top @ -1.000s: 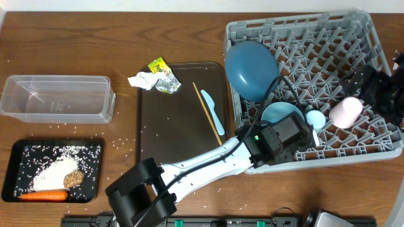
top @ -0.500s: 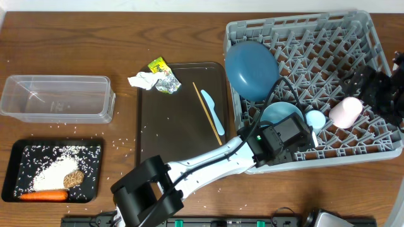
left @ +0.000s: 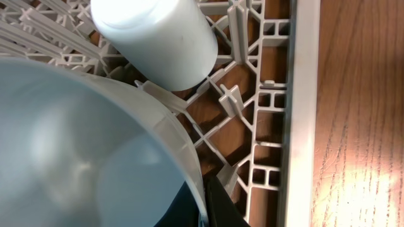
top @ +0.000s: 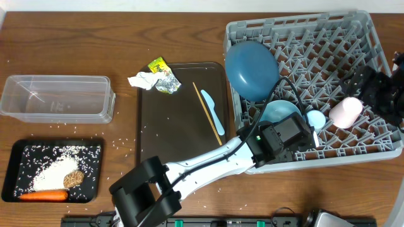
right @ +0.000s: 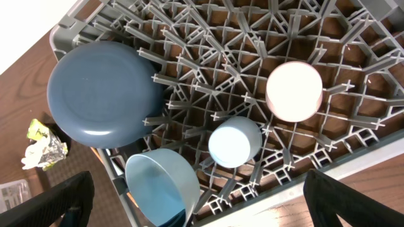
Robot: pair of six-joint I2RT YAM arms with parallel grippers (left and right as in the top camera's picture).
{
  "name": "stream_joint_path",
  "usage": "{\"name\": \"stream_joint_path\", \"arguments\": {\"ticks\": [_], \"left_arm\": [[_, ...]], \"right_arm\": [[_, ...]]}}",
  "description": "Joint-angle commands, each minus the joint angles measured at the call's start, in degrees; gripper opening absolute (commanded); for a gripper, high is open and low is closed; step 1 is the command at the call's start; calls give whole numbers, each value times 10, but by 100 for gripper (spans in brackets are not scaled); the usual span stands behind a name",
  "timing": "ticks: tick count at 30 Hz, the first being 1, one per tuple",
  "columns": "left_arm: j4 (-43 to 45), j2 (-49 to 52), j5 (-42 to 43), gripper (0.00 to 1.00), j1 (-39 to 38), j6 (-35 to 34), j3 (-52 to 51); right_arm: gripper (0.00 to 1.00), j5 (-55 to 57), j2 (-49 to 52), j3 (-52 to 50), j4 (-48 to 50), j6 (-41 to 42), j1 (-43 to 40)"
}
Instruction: Sort waste into correct bins and load items into the dishwasher rack
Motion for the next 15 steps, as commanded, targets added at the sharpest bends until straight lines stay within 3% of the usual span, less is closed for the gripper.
{"name": "stream_joint_path", "arguments": {"ticks": [1, 8, 12, 15], "left_arm": [[-4, -41, -9, 6, 2, -18, 3], [-11, -111, -17, 6, 6, -102, 3], [-9, -160, -5, 6, 27, -237, 3], [-2, -186, 73, 6, 68, -343, 3]], "right_arm": [[99, 2, -2, 2, 1, -8, -4], [99, 2, -2, 2, 2, -7, -4], [99, 2, -2, 2, 2, -8, -4], [99, 21, -2, 2, 2, -7, -4]]}}
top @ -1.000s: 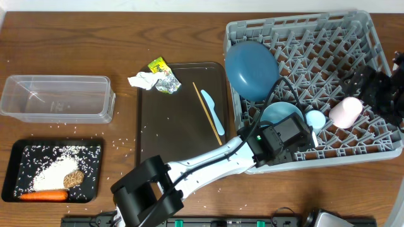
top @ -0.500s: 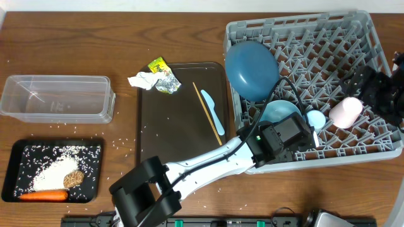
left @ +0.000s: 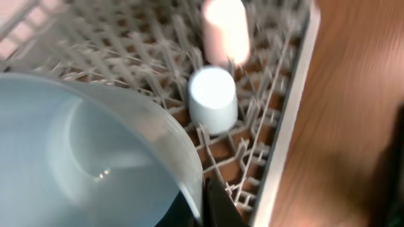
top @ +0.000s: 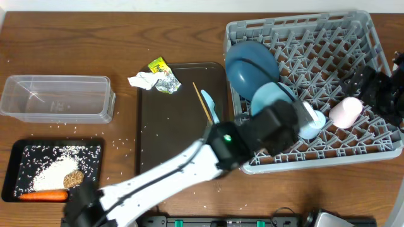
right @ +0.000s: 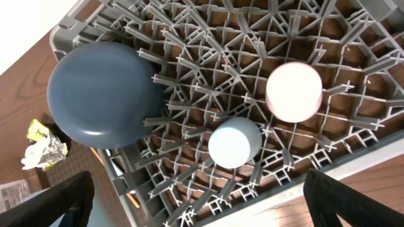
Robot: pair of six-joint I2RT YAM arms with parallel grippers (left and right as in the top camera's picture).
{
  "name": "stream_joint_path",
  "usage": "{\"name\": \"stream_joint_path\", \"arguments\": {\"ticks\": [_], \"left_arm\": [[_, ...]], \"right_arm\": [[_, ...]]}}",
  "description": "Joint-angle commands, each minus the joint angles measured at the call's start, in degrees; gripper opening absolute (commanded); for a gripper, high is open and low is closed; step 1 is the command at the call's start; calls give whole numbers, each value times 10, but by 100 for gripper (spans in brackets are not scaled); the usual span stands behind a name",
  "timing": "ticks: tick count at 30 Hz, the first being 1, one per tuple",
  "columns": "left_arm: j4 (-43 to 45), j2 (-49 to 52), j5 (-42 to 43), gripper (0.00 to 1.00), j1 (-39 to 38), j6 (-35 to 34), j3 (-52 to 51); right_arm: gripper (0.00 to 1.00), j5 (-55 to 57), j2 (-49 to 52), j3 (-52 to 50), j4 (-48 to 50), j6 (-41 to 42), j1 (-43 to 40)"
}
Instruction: Sort waste into correct bins and load items into the dishwasher rack
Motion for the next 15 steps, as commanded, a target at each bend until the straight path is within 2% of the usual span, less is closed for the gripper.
{"name": "stream_joint_path", "arguments": {"ticks": [1, 4, 9, 12, 15], "left_arm": [[11, -28, 105, 6, 58, -177, 3], [42, -23, 233, 6, 123, -287, 2], [160, 7, 405, 6, 202, -437, -10], [236, 27, 469, 6, 212, -507, -10], [260, 37, 489, 6, 205, -534, -14]], "right_arm": [[99, 23, -2, 2, 1, -7, -4], [99, 26, -2, 2, 1, -7, -4], [99, 26, -2, 2, 1, -7, -4], [99, 26, -2, 2, 0, -7, -4], [99, 26, -2, 2, 0, -7, -4]]}}
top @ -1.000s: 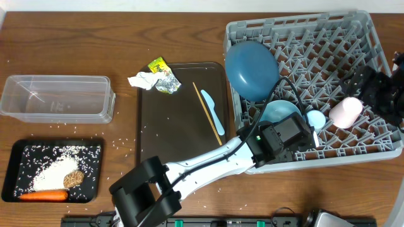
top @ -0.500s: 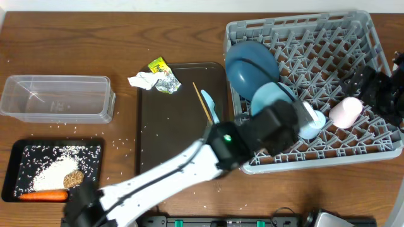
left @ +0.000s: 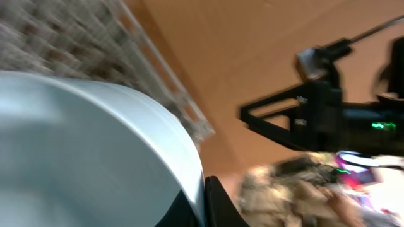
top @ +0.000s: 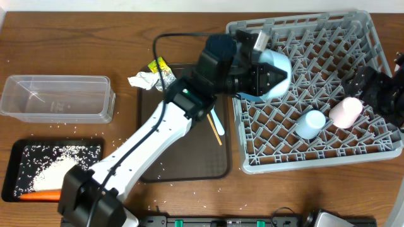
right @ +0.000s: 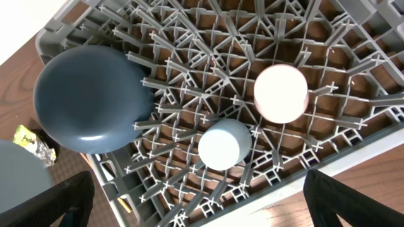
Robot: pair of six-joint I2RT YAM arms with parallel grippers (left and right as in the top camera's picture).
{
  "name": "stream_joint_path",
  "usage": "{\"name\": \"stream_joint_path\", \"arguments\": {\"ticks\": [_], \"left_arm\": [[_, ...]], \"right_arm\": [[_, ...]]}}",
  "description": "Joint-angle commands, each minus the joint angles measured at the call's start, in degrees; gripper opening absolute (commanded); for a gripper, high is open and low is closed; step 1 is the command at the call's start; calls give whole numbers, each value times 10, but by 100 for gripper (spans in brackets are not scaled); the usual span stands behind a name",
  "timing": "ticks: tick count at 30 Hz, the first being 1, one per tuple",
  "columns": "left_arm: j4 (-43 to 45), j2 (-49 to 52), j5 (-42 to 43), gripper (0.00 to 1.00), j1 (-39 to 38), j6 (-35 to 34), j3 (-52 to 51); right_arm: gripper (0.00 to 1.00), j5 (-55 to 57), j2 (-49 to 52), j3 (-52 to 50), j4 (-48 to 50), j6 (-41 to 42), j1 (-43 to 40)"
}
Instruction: Sort waste into correct bins and load items into the dishwasher rack
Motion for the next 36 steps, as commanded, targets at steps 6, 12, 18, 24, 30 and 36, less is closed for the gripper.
{"name": "stream_joint_path", "arguments": {"ticks": [6, 12, 18, 24, 30, 36], "left_arm": [[10, 9, 95, 6, -17, -87, -56], [299, 8, 104, 6, -33, -216, -170], [609, 9, 20, 6, -14, -385, -327], [624, 9, -28, 6, -3, -416, -389], [624, 12, -63, 6, -4, -416, -389], [636, 38, -84, 6, -13, -421, -389]], "right_arm": [[99, 5, -2, 2, -4, -7, -4], [99, 5, -2, 2, -5, -7, -4], [99, 5, -2, 2, -6, -7, -4], [99, 5, -2, 2, -11, -7, -4], [99, 5, -2, 2, -19, -7, -4], [99, 5, -2, 2, -19, -7, -4]]}}
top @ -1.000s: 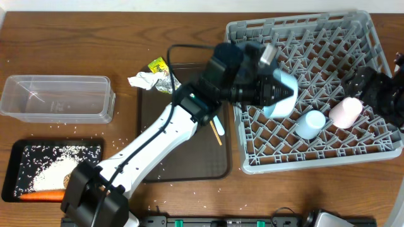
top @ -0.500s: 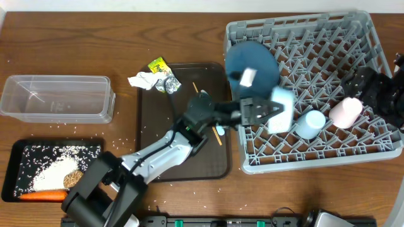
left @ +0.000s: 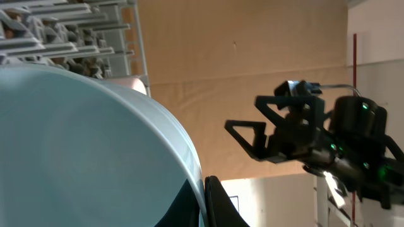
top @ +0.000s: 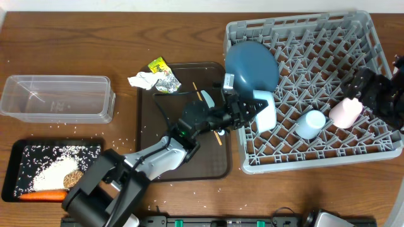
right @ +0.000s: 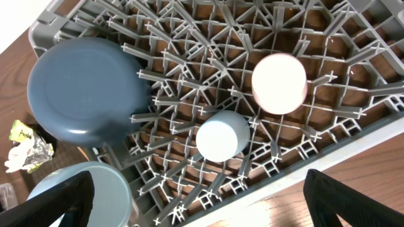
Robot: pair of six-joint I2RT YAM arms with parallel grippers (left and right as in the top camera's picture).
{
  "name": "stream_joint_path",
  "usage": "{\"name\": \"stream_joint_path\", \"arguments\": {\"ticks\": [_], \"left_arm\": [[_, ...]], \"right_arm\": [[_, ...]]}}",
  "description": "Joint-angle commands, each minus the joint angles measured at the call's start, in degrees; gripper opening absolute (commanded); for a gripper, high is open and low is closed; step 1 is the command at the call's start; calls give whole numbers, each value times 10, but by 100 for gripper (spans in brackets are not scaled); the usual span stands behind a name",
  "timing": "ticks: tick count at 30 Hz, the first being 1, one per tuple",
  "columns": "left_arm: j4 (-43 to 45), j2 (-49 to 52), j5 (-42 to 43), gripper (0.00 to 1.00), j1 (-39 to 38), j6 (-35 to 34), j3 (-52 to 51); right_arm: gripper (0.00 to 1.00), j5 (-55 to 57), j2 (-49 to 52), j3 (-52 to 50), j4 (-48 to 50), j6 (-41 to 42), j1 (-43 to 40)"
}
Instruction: Sort waste into correct bins and load items into the dishwasher rack
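My left gripper [top: 246, 113] is shut on the rim of a light blue bowl [top: 264, 114], which stands on edge at the left side of the grey dishwasher rack [top: 379, 148]. In the left wrist view the bowl [left: 82, 151] fills the left half, its rim pinched at my left gripper [left: 203, 192]. A dark blue bowl [top: 251, 66], a light blue cup [top: 310, 124] and a pink cup [top: 346, 112] sit in the rack. My right gripper [right: 197, 189] hangs open above the rack's right side, holding nothing.
A brown tray [top: 180, 145] holds a chopstick [top: 208, 113] and a blue spoon [top: 213, 104]. Crumpled wrappers [top: 154, 77] lie at its far corner. A clear bin [top: 57, 98] and a black tray [top: 22, 151] with rice and a carrot stand at the left.
The left gripper held the light blue bowl over the rack's far left corner, above the dark blue bowl. Now it is lower and nearer, with the bowl on edge at the rack's left side.
The left gripper first held the light blue bowl low in the rack's near left part, next to the light blue cup. Then it held it higher, then over the dark blue bowl. Now the bowl stands on edge just below that bowl. The right gripper stayed open throughout.
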Motion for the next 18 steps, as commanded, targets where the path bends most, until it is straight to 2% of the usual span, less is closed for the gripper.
{"name": "stream_joint_path", "arguments": {"ticks": [1, 7, 18], "left_arm": [[29, 29, -24, 6, -11, -11, 7], [138, 80, -28, 6, -23, -47, 7], [216, 153, -16, 6, -26, -89, 7]], "right_arm": [[99, 3, -2, 2, -1, -7, -4], [99, 3, -2, 2, -1, -7, -4], [99, 3, -2, 2, -1, -7, -4]]}}
